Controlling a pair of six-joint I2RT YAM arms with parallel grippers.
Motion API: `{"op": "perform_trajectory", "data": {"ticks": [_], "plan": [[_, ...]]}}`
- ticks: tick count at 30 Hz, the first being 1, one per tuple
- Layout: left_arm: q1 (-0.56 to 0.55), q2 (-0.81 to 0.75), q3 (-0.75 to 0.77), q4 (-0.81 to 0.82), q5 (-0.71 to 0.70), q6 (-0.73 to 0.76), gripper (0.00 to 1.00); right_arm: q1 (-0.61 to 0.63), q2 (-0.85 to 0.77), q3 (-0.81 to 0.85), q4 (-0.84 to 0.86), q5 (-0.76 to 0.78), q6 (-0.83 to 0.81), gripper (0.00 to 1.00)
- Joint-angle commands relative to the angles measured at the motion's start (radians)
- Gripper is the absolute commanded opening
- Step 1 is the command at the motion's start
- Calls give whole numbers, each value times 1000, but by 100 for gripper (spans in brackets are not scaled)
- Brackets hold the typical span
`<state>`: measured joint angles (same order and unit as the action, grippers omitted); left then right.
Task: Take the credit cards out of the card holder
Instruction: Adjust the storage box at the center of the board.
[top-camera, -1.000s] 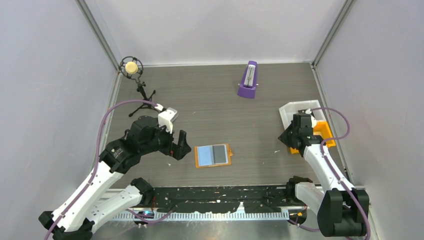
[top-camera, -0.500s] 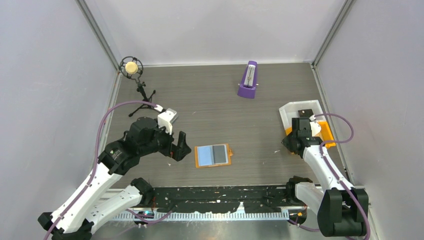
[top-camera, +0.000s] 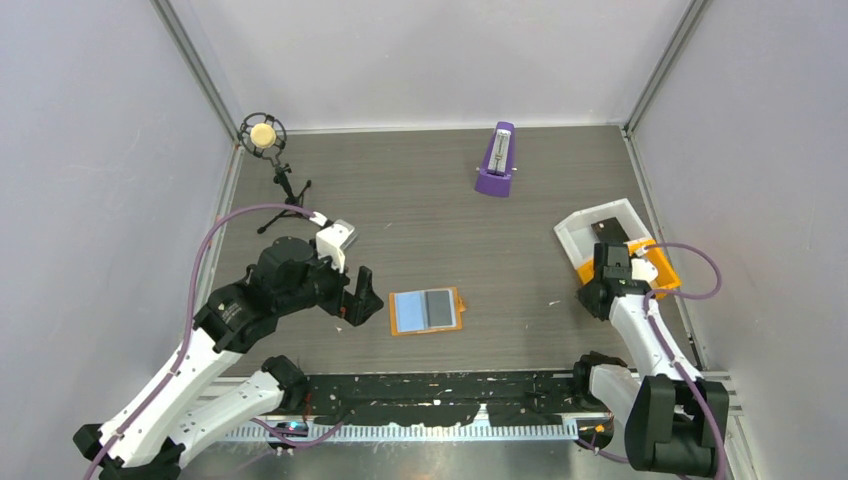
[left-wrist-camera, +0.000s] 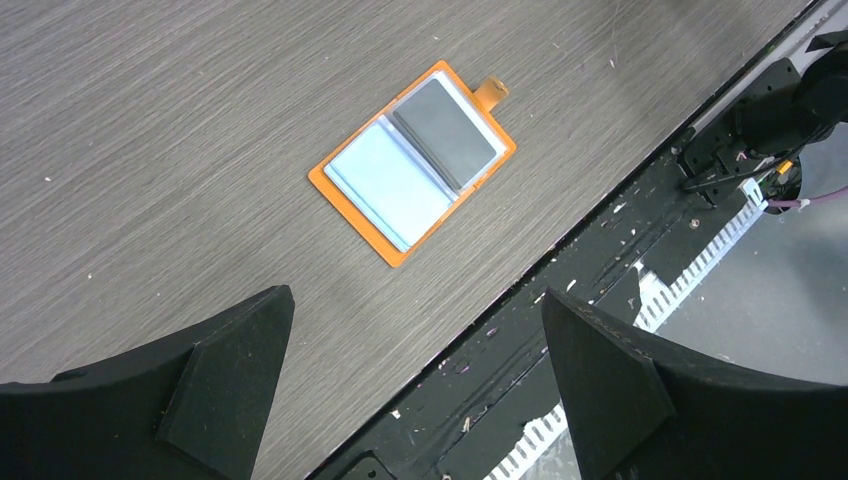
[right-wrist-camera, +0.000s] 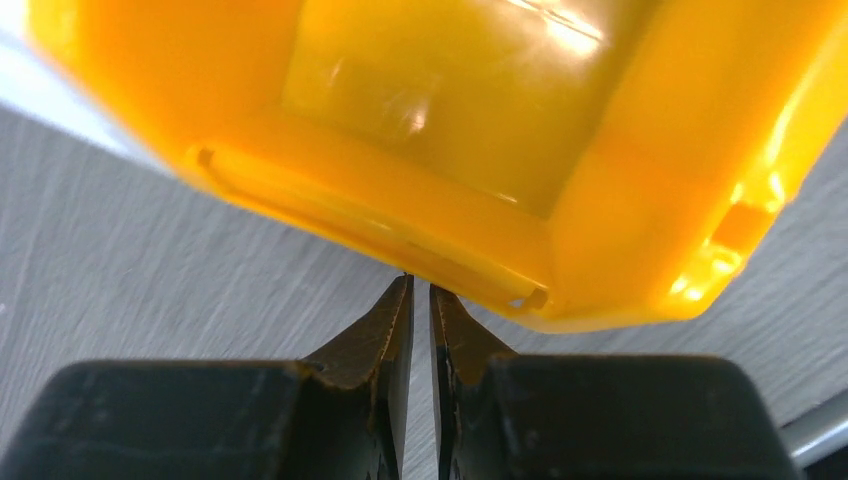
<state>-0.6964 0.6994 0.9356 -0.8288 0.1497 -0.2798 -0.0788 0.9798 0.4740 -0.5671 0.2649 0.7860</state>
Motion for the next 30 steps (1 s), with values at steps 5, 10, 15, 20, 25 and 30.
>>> {"op": "perform_trajectory", "data": {"ticks": [5,10,15,20,25,30], "plan": [[-14,-18,0,15,-27,13,100,-126,-60,-5,-36,42,-43,19],[-15,-11,3,-9,-112,-8,100,-131,-59,36,-34,3,-105,18],[-14,9,-8,-12,-227,-67,100,-123,-112,88,-53,-95,-191,18],[-12,50,-21,-16,-255,-125,100,-89,-173,191,-132,-180,-253,18],[-12,121,-23,-4,-157,-151,96,5,-236,260,-116,-288,-266,19],[-10,192,-64,110,4,-212,92,199,-221,240,23,-376,-252,21]]}}
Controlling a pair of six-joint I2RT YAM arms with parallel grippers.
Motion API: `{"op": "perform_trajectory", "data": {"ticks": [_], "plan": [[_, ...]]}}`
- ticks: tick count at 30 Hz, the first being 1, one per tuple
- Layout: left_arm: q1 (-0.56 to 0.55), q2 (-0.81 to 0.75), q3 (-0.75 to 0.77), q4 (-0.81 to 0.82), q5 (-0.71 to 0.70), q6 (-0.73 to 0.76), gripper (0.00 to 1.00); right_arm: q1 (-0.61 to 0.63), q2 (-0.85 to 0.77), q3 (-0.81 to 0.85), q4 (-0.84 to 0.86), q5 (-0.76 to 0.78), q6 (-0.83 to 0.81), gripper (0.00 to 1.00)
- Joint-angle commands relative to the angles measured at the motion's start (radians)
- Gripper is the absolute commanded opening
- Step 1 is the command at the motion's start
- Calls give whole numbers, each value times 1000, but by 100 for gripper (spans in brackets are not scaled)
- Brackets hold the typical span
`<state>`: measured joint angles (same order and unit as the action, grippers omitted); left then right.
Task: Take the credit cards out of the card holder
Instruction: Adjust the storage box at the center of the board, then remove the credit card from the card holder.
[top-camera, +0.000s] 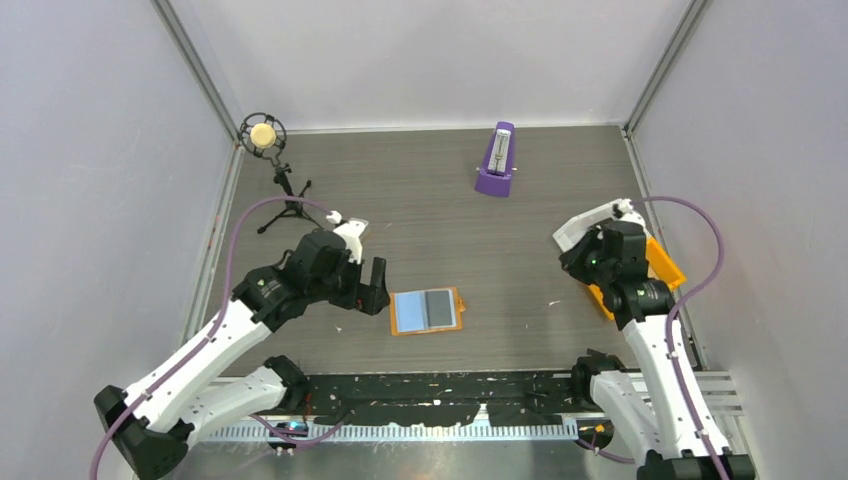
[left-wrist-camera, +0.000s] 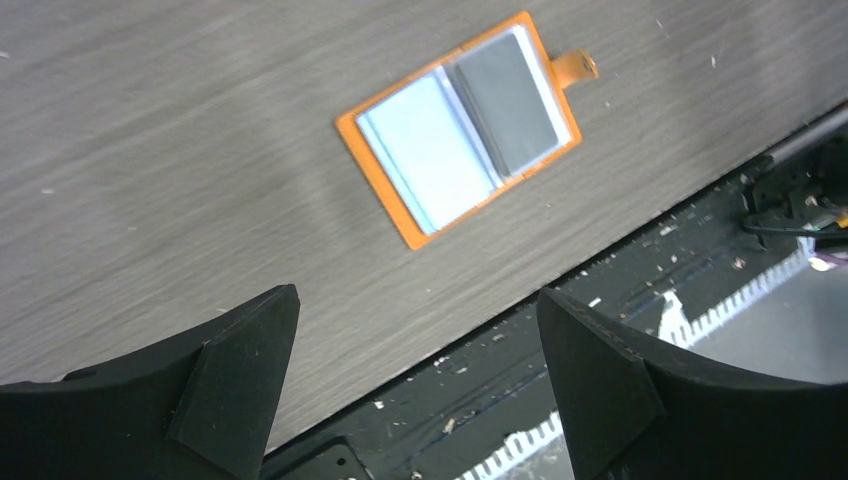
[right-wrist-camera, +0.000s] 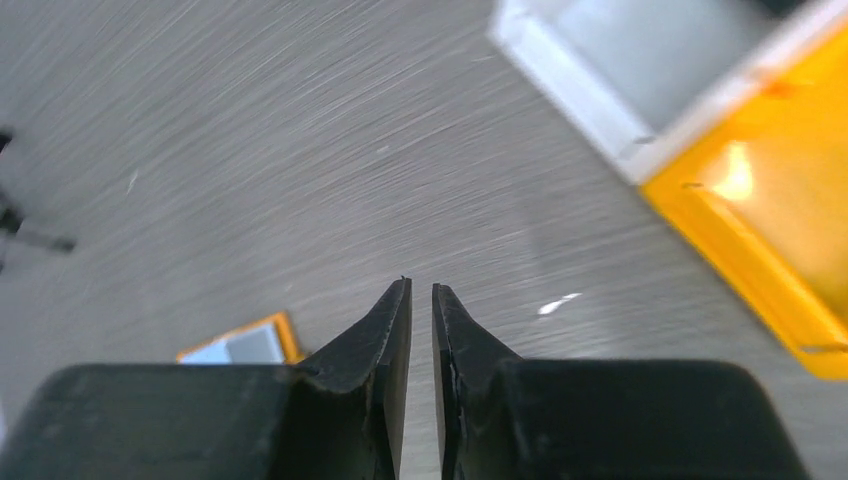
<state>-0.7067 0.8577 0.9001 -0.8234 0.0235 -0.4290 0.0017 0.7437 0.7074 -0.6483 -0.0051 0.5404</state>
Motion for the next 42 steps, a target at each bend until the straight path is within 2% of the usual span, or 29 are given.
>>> {"op": "perform_trajectory", "data": {"ticks": [1,7,13,15,19,24,28,39,42], "plan": [[1,47,-42,136,149,-83,91,142,23,-1,145,-118,6,22],[18,148,-129,347,261,-221,82,411,87,-96,384,-121,136,30],[58,274,-195,506,305,-303,73,699,235,-117,575,-70,255,47],[98,290,-233,574,347,-349,70,761,294,-97,616,-65,264,52],[186,284,-345,774,442,-451,67,851,416,-49,643,-43,281,54],[194,334,-349,802,497,-448,66,897,555,-6,659,-28,318,54],[194,365,-355,810,489,-454,63,900,622,-8,684,-21,336,54],[194,457,-368,818,489,-425,55,900,678,-53,656,62,332,50],[195,490,-376,869,517,-437,50,899,704,-59,656,70,326,48]]}}
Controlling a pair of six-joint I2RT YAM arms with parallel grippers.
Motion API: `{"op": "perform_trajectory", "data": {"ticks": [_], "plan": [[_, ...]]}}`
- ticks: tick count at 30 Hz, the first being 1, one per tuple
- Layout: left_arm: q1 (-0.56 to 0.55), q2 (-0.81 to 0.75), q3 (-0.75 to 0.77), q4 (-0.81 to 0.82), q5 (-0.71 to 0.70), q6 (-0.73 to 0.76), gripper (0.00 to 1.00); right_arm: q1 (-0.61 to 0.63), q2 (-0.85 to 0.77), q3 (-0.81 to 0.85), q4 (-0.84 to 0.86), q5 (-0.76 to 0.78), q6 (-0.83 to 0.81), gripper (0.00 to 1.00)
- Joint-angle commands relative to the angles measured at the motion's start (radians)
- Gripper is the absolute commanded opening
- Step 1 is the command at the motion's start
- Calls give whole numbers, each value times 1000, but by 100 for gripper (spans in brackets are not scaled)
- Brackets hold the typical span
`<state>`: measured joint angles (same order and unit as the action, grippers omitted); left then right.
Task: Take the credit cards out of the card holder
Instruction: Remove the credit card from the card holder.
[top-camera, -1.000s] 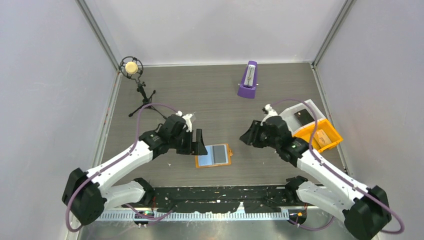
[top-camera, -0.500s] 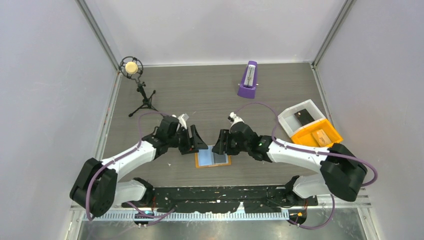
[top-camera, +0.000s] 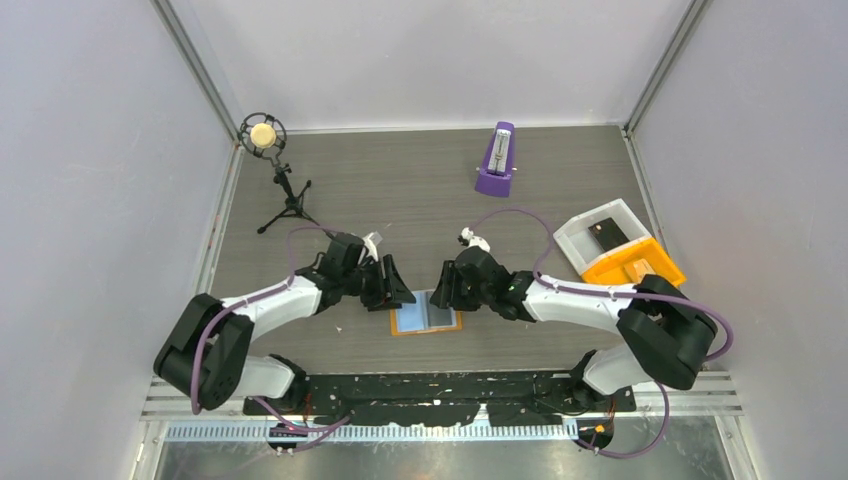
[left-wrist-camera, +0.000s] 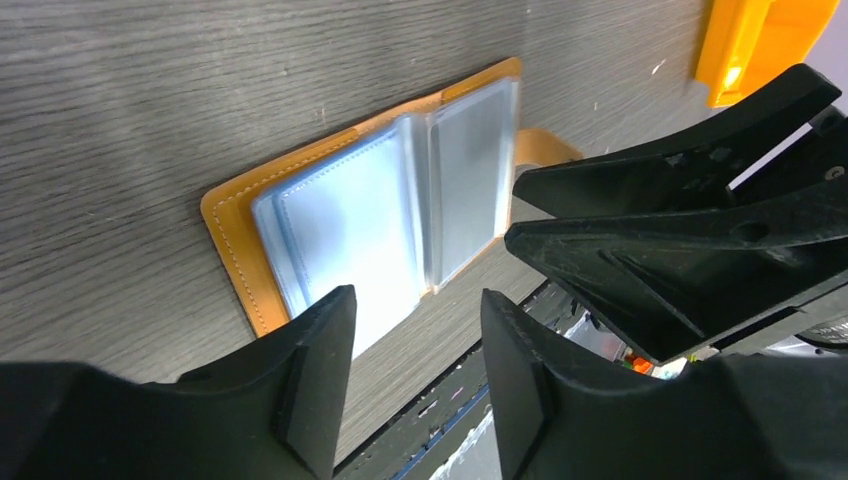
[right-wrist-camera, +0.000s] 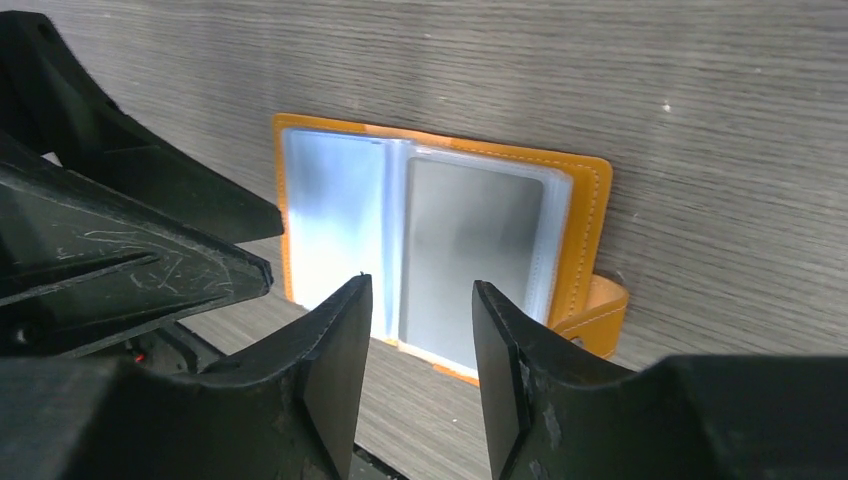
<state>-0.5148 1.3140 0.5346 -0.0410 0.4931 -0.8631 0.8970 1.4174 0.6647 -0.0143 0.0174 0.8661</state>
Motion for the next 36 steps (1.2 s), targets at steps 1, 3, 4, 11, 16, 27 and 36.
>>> {"op": "perform_trajectory", "data": {"ticks": [1,3,4,11,16,27,36], "plan": [[3,43,-10,92,54,-4,48,2,44,-18,22,47,-3,47],[2,63,-6,81,63,5,44,3,56,-24,22,49,-1,45],[2,73,-4,77,67,14,42,2,58,-26,22,51,0,45],[1,110,4,44,52,61,26,3,52,-1,-60,98,-12,44],[1,120,-4,10,29,74,15,2,7,8,-117,140,-29,45],[1,151,-17,11,12,90,0,3,76,-16,-15,65,-14,43],[0,161,-17,20,19,91,0,3,79,-23,67,-1,4,41]]}}
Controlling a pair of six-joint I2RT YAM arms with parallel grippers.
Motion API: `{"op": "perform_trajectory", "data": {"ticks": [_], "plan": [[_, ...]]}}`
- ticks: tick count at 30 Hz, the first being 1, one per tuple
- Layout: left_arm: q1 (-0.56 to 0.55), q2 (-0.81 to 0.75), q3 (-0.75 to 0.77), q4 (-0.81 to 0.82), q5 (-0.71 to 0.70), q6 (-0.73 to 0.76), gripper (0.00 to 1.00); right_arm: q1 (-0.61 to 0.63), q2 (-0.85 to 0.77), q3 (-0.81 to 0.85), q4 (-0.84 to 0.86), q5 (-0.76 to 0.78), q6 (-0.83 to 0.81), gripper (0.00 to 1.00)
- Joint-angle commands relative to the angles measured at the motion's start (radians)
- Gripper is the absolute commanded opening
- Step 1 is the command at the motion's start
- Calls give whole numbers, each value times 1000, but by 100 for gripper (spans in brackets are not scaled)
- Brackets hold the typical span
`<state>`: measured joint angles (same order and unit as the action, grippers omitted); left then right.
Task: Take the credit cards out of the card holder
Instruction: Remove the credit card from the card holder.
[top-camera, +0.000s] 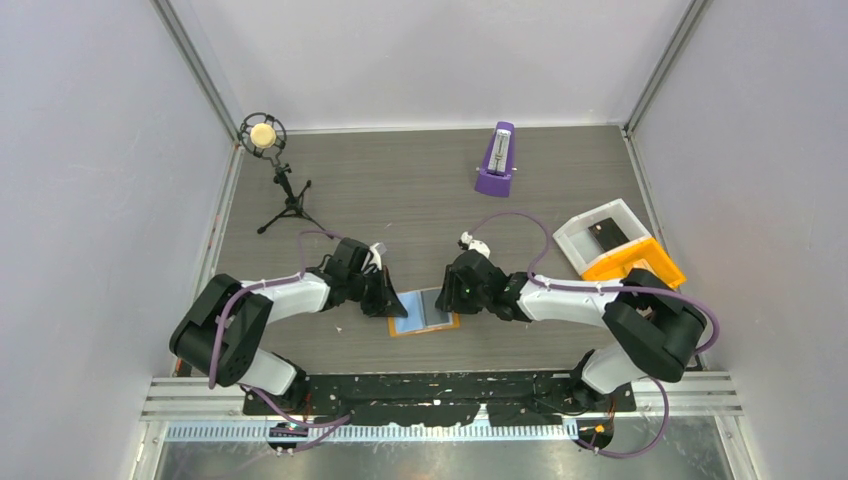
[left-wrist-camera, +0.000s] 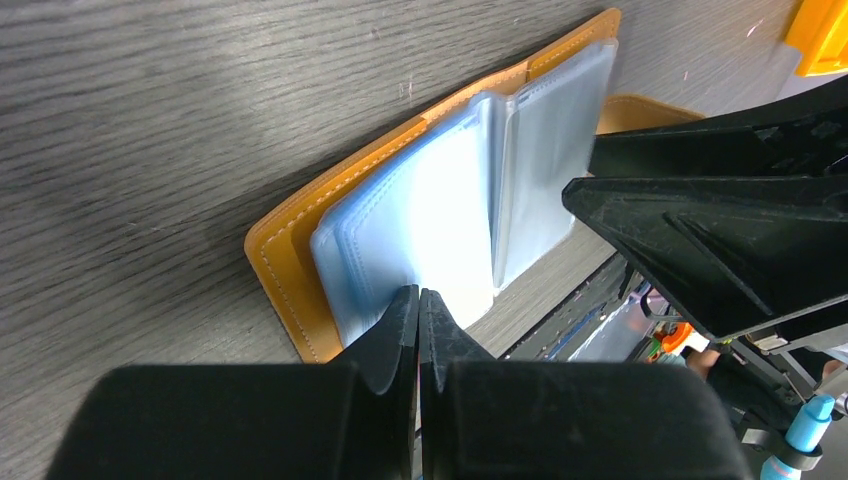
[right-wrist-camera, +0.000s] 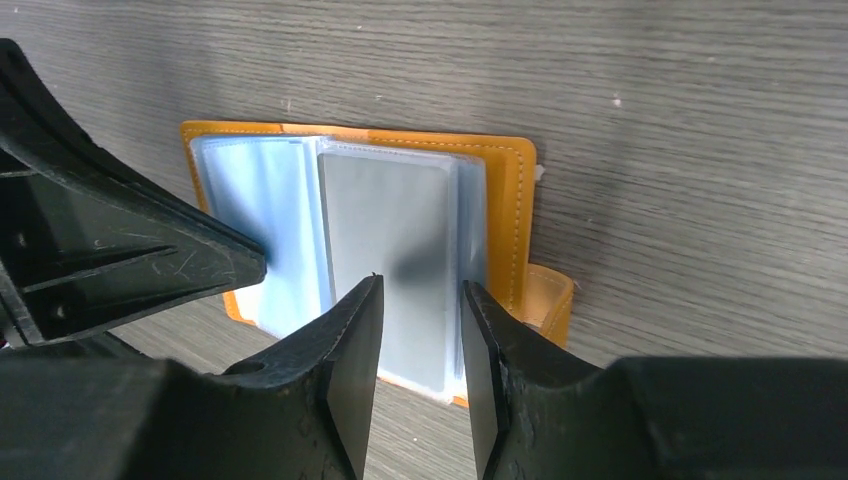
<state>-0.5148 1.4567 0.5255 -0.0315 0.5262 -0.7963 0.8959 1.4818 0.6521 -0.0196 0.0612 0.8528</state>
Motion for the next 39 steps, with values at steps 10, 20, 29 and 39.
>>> {"op": "perform_trajectory", "data": {"ticks": [10,20,29,39], "plan": [[-1,30,-11,19,-10,24,0,-8,13,-44,258,-185,88,41],[-1,33,-19,26,-11,23,0,-8,-56,-17,180,-146,64,41],[-1,26,-7,10,-9,25,0,-6,-61,0,153,-152,43,46],[-1,12,-6,-10,-18,30,0,-6,-27,-12,273,-215,67,43]]}}
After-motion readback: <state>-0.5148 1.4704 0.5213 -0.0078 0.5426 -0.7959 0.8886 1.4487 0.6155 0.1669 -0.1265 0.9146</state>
